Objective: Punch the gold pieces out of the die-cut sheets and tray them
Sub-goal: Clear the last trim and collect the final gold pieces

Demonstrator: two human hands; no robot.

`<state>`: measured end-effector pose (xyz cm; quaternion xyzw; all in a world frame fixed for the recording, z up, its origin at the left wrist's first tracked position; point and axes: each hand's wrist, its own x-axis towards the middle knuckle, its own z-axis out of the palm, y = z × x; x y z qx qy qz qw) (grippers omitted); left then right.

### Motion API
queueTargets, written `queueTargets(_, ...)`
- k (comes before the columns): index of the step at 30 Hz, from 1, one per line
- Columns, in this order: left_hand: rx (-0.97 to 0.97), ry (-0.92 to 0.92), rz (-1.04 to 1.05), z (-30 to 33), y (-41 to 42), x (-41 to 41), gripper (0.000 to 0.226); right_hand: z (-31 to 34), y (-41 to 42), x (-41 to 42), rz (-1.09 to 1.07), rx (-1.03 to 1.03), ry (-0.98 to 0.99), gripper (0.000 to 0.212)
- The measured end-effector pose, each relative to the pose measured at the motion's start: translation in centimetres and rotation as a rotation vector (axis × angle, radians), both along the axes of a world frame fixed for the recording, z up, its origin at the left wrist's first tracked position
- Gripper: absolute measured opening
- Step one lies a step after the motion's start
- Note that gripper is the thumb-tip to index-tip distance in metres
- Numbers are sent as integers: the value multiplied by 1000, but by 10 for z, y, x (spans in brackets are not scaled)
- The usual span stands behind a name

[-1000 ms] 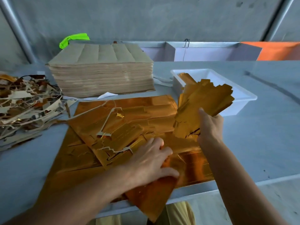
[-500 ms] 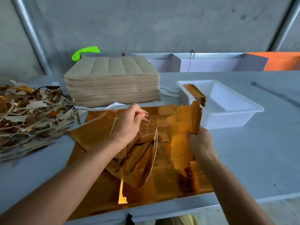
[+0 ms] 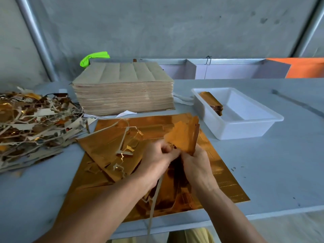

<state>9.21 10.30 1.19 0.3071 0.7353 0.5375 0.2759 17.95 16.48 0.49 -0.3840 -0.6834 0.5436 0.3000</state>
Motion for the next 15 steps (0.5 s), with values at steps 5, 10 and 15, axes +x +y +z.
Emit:
queueTargets(5,-1,36,73,-1,-16,-8,26,-6,-13,2,93,-8,38,20)
queueTargets(10,138,-83,14,1,-35,-12,19,-4,-17,6,42,64,33,19)
queueTargets(15,396,-318,-114,-6,-51,-10,32,0,-20,9,102,-53,31,19)
